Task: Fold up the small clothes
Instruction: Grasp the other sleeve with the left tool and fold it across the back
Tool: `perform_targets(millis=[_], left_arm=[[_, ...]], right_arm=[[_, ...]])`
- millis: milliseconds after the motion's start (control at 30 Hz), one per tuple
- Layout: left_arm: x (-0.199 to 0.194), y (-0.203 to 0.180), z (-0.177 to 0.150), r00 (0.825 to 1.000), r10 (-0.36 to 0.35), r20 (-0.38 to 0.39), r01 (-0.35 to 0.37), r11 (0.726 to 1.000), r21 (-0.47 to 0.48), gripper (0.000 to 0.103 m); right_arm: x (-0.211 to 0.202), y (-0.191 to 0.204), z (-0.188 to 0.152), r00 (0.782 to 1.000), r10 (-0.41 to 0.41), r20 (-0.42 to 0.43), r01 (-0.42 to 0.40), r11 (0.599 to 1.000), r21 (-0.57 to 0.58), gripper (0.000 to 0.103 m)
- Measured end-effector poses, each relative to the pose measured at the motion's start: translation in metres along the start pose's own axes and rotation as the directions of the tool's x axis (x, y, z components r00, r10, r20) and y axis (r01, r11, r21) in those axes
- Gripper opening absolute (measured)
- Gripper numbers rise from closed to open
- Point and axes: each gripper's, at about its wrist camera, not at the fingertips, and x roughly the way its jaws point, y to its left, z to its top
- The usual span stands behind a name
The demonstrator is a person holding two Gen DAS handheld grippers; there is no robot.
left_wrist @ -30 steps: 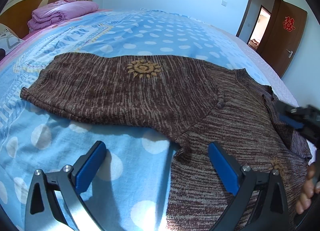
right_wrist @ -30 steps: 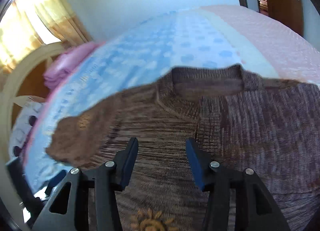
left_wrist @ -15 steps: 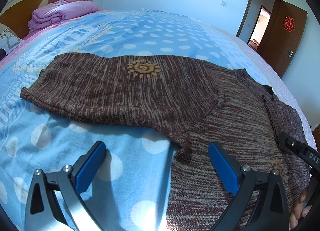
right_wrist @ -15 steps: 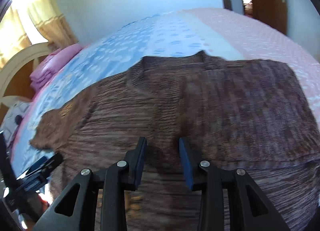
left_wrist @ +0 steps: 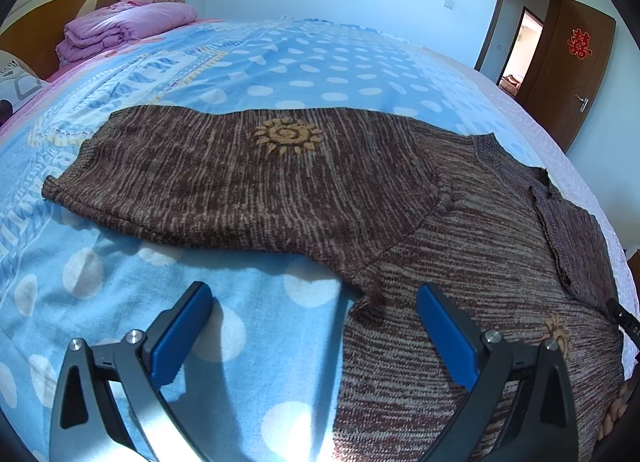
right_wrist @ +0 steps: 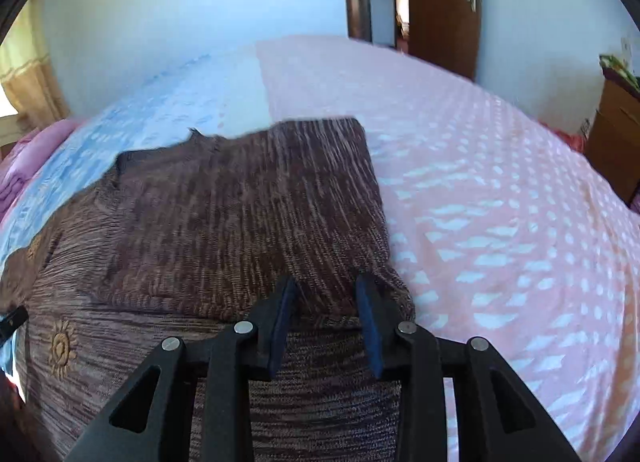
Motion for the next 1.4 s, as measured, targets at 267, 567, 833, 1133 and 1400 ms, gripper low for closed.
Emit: perform_targets(millis=[267, 567, 833, 1133, 1400], left_arm=[[-0.012, 0.012, 0.003, 1.0, -0.012, -0.013, 0.011, 1.0, -0.02, 0.103], [-0.048, 0.15, 0.036, 0.986, 0.136, 0.094, -0.073, 0.866, -0.495, 0.103], [-0.011, 0.173, 0.047, 0.989, 0.128, 0.071, -0.061, 0.801, -0.595, 0.087], [-0.002, 0.178, 0.042, 0.98, 0.182, 0.08, -0.101, 0.802, -0.589, 0.012], [-0.01, 0.147, 0.065, 0.982, 0.135, 0.135, -0.056, 0.878, -0.475, 0.008]], right_arm=[[-0.007, -0.008, -0.007, 0.999, 0.039, 0.032, -0.039, 0.999, 0.027, 0.046], [-0.012, -0.02, -0.009, 0.996, 0.08, 0.048, -0.083, 0.995, 0.062, 0.046], [-0.011, -0.021, -0.009, 0.995, 0.092, 0.048, -0.095, 0.993, 0.071, 0.047], [-0.01, -0.02, -0.009, 0.994, 0.095, 0.047, -0.099, 0.993, 0.072, 0.048], [-0.01, -0.02, -0.009, 0.994, 0.099, 0.047, -0.102, 0.992, 0.073, 0.05]])
